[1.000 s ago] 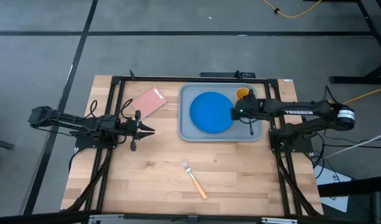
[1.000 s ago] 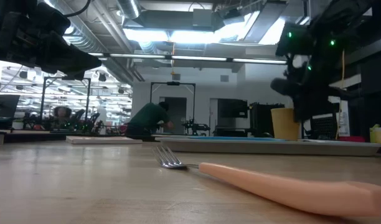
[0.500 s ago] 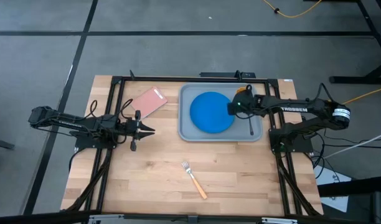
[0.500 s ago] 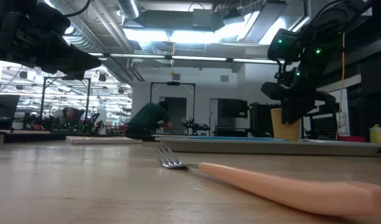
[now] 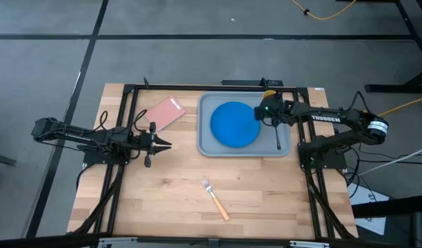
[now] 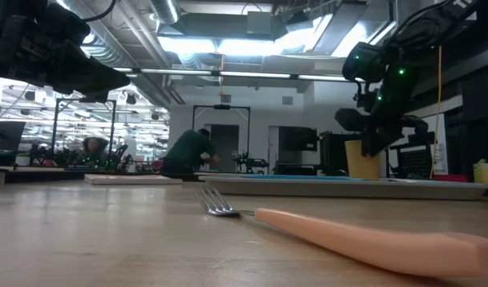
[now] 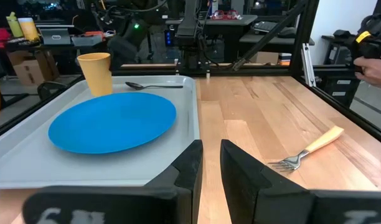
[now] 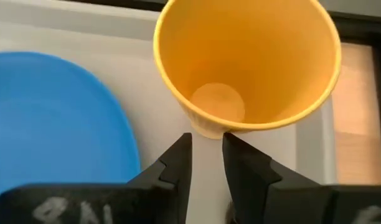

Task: Pick and place plate/cup/fork/spoon on tray
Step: Put the spoon on the gray tray, then put the fork on the gray tray

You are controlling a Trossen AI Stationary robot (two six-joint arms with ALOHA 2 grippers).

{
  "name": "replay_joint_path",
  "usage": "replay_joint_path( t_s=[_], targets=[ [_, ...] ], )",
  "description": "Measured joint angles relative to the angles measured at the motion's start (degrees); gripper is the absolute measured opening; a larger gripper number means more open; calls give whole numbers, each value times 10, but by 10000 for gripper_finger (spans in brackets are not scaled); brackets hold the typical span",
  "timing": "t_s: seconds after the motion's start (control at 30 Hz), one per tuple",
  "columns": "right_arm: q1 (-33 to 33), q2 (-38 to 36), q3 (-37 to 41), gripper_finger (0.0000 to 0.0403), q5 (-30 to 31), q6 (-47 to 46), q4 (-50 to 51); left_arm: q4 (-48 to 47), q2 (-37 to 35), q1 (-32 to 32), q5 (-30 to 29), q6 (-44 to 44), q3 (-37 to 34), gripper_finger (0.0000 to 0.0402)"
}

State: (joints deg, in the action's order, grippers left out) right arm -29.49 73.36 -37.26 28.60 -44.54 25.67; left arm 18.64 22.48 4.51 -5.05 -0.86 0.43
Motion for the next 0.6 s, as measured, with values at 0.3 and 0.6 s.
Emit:
replay_joint_path(
  t_s=[0.3, 0.6],
  targets=[
    [45, -3, 0, 94, -149, -29, -40, 0, 0, 0, 0, 0, 0, 49],
    [258, -8, 0, 94, -138, -88, -228, 0, 0, 0, 0, 0, 0, 49]
  ],
)
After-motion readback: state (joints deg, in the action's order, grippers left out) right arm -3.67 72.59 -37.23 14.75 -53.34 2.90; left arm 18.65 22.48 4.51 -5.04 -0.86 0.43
